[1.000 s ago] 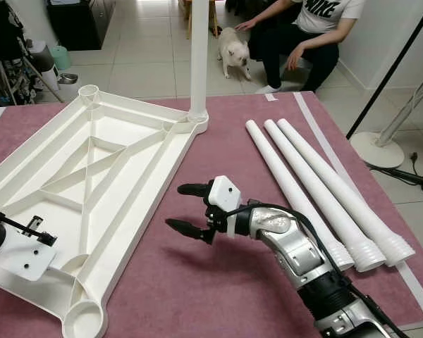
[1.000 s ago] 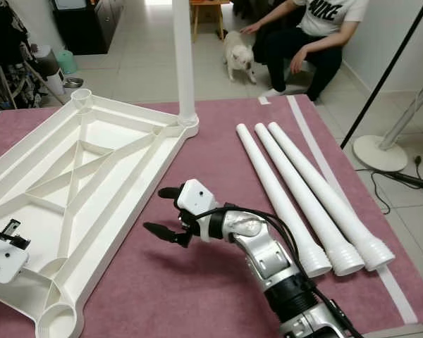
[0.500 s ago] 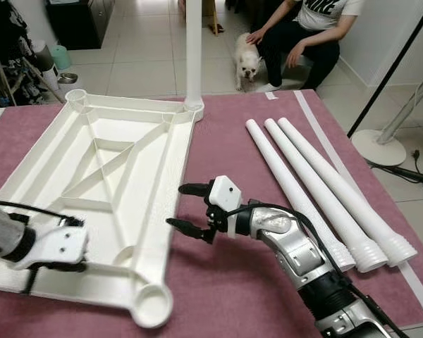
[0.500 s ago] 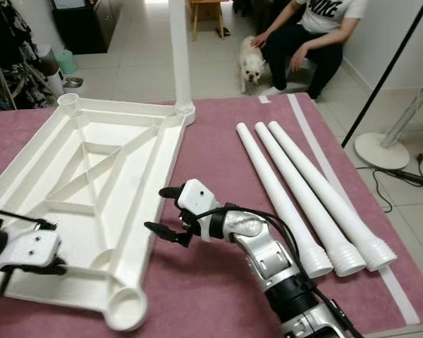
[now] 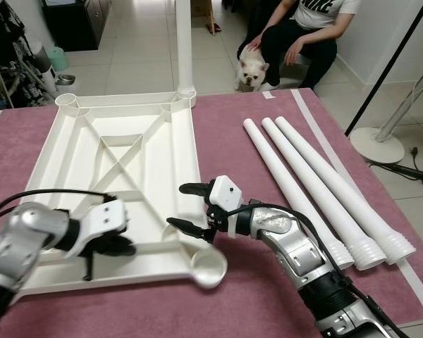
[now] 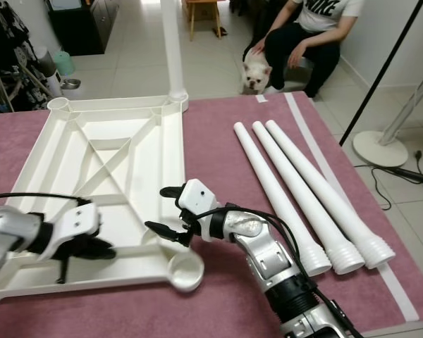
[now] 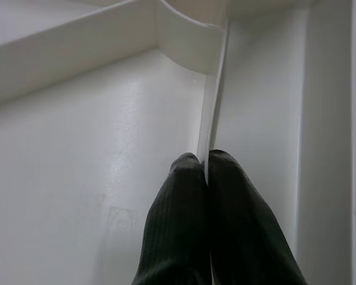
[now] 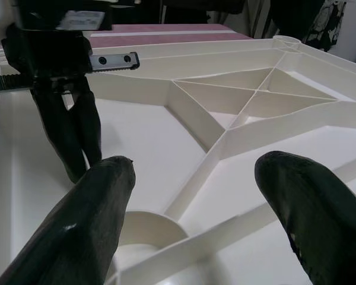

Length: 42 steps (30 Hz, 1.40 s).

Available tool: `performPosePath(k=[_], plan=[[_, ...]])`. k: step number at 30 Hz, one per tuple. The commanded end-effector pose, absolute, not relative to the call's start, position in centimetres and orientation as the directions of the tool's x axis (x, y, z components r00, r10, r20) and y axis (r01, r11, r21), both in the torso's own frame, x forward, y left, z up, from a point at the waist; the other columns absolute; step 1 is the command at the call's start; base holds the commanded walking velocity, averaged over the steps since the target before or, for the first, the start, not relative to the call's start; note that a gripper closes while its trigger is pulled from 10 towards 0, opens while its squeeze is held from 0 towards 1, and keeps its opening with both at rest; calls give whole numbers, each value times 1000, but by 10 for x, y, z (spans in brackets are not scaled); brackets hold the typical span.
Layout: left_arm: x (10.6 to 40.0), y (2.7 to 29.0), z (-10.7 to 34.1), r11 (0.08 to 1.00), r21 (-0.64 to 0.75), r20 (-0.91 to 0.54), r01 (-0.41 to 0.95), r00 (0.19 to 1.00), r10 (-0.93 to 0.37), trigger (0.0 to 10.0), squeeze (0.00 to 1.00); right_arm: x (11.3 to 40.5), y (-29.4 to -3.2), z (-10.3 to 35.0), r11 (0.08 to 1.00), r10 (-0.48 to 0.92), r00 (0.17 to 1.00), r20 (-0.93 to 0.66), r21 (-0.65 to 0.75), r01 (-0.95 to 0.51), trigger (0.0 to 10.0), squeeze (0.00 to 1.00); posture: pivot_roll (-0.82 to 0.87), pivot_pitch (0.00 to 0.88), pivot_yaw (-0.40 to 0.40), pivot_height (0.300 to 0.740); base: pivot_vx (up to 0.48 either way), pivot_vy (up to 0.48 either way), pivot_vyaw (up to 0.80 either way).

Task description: Building children table

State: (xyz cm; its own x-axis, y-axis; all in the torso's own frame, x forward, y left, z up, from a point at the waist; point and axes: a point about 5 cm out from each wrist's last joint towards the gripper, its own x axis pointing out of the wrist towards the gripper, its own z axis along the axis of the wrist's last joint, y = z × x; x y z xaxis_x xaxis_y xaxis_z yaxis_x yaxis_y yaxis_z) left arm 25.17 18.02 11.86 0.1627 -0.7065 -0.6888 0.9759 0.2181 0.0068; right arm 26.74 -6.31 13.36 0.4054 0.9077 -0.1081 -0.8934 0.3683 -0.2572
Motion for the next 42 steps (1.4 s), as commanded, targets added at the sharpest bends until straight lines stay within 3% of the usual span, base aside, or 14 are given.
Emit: performPosePath(k=[1,7,14,20,25,38,39,42], plan=[[271,192,110,596,232,-629,769,586,-511,10000,0,269,-66,134,382,901,421,-106,-265,-885,10000,0,98,0,61,740,0,0,0],[276,180,99,732,190,-625,654,656,-424,10000,0,272,-69,133,400,891,440,-107,-271,-875,10000,0,91,0,64,740,0,0,0],[276,174,93,788,159,-636,595,672,-379,10000,0,274,-72,134,413,885,454,-105,-276,-868,10000,0,87,0,66,740,0,0,0],[278,172,83,898,141,-662,416,715,-227,10000,0,281,-81,136,455,860,501,-103,-291,-841,10000,0,84,0,69,740,0,0,0],[280,168,83,924,146,-654,353,736,-178,10000,0,286,-85,138,487,841,533,-93,-300,-820,10000,0,84,0,69,740,0,0,0],[287,147,101,874,300,-505,383,841,-195,10000,0,306,-109,150,656,715,699,-10,-336,-676,10000,0,74,0,68,740,0,0,0],[290,139,111,829,360,-427,428,866,-262,10000,0,309,-116,159,700,684,728,39,-314,-641,10000,0,68,0,70,740,0,0,0],[290,130,119,774,410,-371,482,864,-341,10000,0,308,-122,168,731,662,745,82,-294,-616,10000,0,58,0,72,740,0,0,0]])
